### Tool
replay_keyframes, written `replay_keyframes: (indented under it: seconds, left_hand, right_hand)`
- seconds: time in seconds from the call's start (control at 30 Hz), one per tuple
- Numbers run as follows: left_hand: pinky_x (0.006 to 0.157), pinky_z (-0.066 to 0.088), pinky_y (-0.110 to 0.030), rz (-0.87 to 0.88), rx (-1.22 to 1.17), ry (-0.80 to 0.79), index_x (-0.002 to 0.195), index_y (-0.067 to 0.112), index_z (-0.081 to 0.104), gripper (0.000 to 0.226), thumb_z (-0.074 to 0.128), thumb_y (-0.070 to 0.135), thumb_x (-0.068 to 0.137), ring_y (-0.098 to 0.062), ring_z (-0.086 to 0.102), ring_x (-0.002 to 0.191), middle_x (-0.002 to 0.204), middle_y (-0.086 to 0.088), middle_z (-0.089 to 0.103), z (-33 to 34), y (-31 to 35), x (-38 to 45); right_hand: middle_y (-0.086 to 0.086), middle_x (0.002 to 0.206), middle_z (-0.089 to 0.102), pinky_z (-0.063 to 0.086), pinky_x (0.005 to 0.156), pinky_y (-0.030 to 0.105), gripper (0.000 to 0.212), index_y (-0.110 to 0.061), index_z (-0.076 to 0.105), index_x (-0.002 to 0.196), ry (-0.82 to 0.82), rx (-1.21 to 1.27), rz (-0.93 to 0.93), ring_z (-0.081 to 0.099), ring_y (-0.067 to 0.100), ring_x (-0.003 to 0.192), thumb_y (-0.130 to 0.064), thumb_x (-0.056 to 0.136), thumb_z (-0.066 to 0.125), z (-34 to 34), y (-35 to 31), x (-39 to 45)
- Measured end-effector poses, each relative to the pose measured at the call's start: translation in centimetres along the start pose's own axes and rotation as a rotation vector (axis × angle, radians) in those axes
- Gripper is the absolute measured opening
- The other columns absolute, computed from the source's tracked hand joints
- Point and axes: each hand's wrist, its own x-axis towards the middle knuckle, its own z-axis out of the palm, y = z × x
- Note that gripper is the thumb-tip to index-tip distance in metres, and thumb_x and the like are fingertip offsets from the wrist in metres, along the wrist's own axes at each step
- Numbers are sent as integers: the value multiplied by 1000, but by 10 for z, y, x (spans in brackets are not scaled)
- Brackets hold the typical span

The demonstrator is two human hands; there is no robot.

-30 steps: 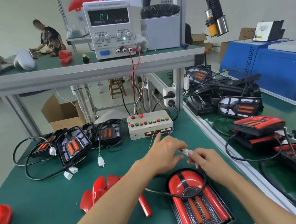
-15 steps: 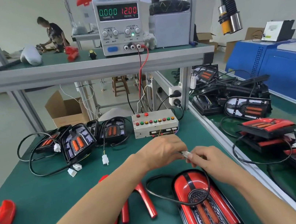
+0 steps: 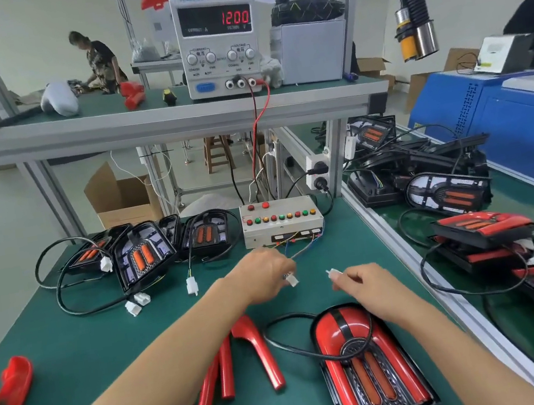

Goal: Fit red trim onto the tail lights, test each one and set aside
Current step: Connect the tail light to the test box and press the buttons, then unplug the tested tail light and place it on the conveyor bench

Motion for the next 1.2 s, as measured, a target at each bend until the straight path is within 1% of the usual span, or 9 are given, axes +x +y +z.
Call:
replay_keyframes:
  seconds: [0.1, 0.23, 0.33, 0.4, 0.53, 0.7, 0.87, 1.07, 1.2]
  left_hand:
    - [120, 27, -42, 16, 61, -41, 134, 24, 61, 36, 59, 31, 100, -21, 49, 135, 132, 1, 65, 9, 2, -12]
    - [125, 13, -54, 2, -8, 95, 152, 22, 43, 52, 53, 32, 103, -19, 23, 154, 160, 6, 40, -1, 15, -40]
    - [101, 45, -45, -51, -273, 384, 118, 14, 71, 28, 57, 31, 101, -24, 59, 116, 119, -2, 67, -11, 38, -67]
    - [90, 49, -37, -106, -454, 393, 107, 15, 71, 26, 55, 35, 101, -18, 60, 98, 102, 2, 65, -15, 56, -90]
    - [91, 44, -29, -59, -510, 348, 109, 21, 69, 30, 50, 43, 101, -12, 56, 104, 105, 8, 65, -10, 82, -119]
    - [95, 43, -30, -54, -518, 329, 105, 22, 71, 25, 52, 38, 101, -11, 54, 105, 104, 11, 65, 2, 96, -132]
    - [94, 43, -22, -130, -508, 412, 92, 17, 77, 6, 74, 18, 88, -19, 63, 101, 105, 2, 66, 12, 110, -137]
    - [80, 49, -25, -508, -620, 618, 93, 8, 79, 45, 59, 45, 77, -23, 66, 84, 98, -12, 69, 14, 149, -146]
    - [61, 43, 0, -740, -1090, 565, 85, 24, 78, 11, 81, 26, 75, 4, 64, 63, 72, 8, 69, 10, 195, -151]
  right_hand:
    - [21, 114, 68, 49, 98, 48, 98, 2, 67, 106, -43, 38, 44, 64, 37, 106, -86, 74, 40, 1, 4, -5]
    - [17, 114, 72, 49, 103, 47, 79, -2, 69, 105, -29, 176, 147, 68, 34, 108, -76, 82, 51, -5, 11, -17]
    - [-1, 72, 56, 41, 70, 35, 56, -9, 55, 77, 1, 136, 190, 55, 18, 68, -64, 91, 55, -12, 17, -26]
    - [-5, 71, 55, 39, 68, 33, 47, -18, 51, 73, 3, 118, 227, 54, 14, 67, -59, 94, 58, -17, 19, -39]
    - [-9, 82, 76, 50, 79, 30, 42, -20, 70, 87, -58, 105, 320, 70, 9, 83, -61, 90, 64, -24, 20, -76]
    - [-13, 62, 52, 38, 61, 27, 57, -21, 45, 72, -176, 73, 387, 52, 5, 57, -74, 80, 64, -24, 10, -115]
    - [-19, 78, 76, 48, 50, 9, 37, -21, 65, 103, -179, 314, 458, 71, -5, 70, -56, 90, 67, -17, 2, -131]
    - [6, 78, 69, 52, 72, 33, 42, -15, 67, 85, -18, 312, 413, 67, 18, 70, -56, 87, 68, 1, -5, -151]
    - [-4, 85, 78, 52, 71, 17, 37, -30, 78, 89, 71, 435, 409, 71, 1, 78, -62, 74, 68, 9, -13, -183]
